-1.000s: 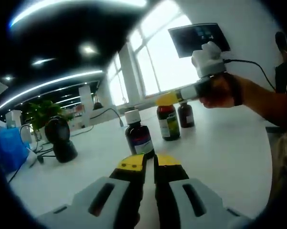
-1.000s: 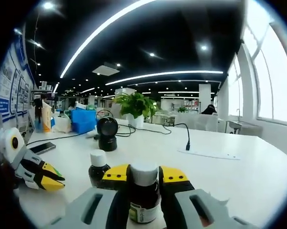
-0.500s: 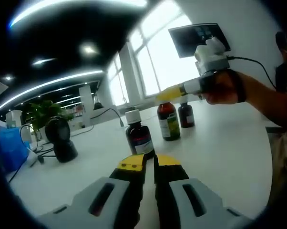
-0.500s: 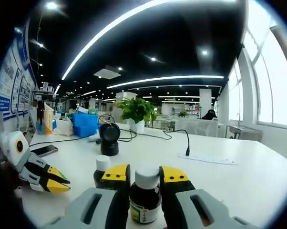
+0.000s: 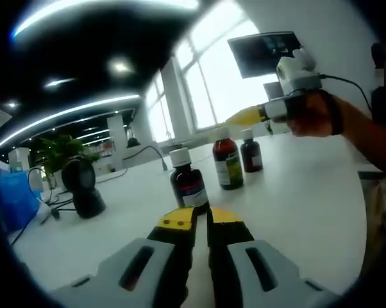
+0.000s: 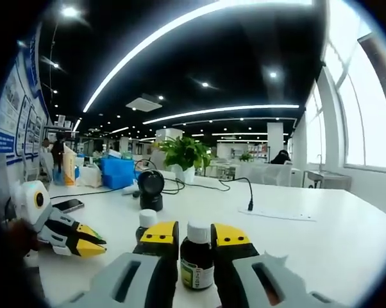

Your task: Rotate the medicine bottle to make it face forward pick up the medicine bottle inspect the drug traceability code place the medicine on the table

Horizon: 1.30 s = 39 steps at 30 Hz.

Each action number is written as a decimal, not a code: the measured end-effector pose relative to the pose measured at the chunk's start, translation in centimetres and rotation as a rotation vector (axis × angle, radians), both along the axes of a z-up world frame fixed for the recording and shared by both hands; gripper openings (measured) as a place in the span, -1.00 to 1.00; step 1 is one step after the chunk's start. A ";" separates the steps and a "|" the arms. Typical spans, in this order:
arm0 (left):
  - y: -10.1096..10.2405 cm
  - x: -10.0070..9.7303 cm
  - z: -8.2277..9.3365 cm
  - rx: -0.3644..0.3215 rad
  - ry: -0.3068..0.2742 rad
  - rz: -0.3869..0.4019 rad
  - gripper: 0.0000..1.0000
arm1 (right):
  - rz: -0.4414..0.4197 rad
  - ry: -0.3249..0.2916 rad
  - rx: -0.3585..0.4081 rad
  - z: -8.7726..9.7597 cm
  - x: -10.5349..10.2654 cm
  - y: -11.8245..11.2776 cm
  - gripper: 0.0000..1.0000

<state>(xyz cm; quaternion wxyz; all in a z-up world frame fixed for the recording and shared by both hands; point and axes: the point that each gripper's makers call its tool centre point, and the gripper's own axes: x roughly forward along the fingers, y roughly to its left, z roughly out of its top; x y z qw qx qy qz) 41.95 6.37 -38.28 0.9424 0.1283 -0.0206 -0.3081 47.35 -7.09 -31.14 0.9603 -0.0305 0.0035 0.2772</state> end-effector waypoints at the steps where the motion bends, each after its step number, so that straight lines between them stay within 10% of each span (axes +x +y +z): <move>1: 0.0 0.0 0.0 0.000 0.000 0.000 -1.00 | 0.001 0.001 0.004 0.0 -0.2 -0.1 -0.74; 39: 0.0 0.0 -0.2 0.013 -0.003 0.004 -1.00 | 0.030 0.073 0.034 -5.9 -4.8 -5.6 -1.00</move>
